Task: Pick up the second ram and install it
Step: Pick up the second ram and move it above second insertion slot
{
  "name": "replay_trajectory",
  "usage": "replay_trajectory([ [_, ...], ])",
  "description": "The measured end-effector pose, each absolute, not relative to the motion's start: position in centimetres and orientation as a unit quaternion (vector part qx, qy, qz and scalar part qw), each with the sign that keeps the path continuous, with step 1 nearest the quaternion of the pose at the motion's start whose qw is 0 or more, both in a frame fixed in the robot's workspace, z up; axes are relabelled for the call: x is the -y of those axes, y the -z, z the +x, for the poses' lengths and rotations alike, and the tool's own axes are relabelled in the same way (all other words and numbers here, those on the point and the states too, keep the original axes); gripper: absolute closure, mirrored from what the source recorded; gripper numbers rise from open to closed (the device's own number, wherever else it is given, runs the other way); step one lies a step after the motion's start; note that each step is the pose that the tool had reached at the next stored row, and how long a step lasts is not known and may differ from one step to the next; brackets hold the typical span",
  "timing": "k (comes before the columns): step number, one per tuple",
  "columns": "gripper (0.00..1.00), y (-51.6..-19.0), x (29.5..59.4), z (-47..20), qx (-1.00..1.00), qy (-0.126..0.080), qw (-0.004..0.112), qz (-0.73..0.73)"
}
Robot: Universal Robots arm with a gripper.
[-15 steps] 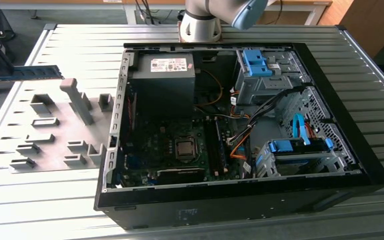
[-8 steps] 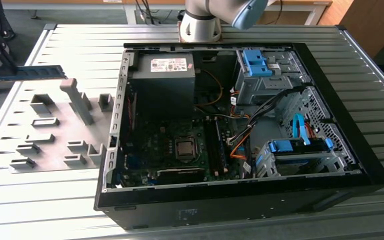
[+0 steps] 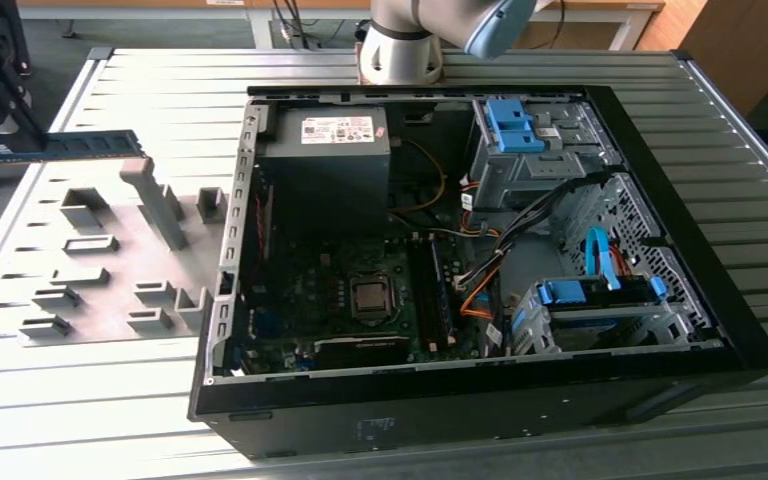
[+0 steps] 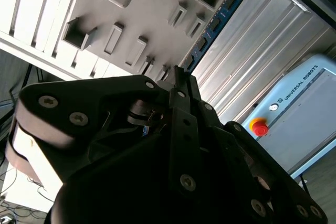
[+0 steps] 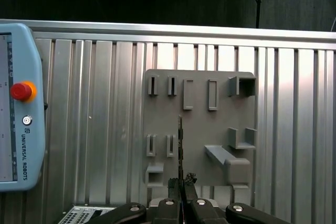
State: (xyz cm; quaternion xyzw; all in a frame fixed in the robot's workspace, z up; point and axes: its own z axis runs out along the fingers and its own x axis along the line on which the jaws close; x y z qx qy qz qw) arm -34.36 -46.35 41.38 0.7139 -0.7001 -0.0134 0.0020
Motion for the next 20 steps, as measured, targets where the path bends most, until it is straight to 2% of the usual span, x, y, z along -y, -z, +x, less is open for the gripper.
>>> replay_trajectory([
  [20,0.86,-41.4,46.3,-32.3,0.700,0.013,0.002,0.714],
])
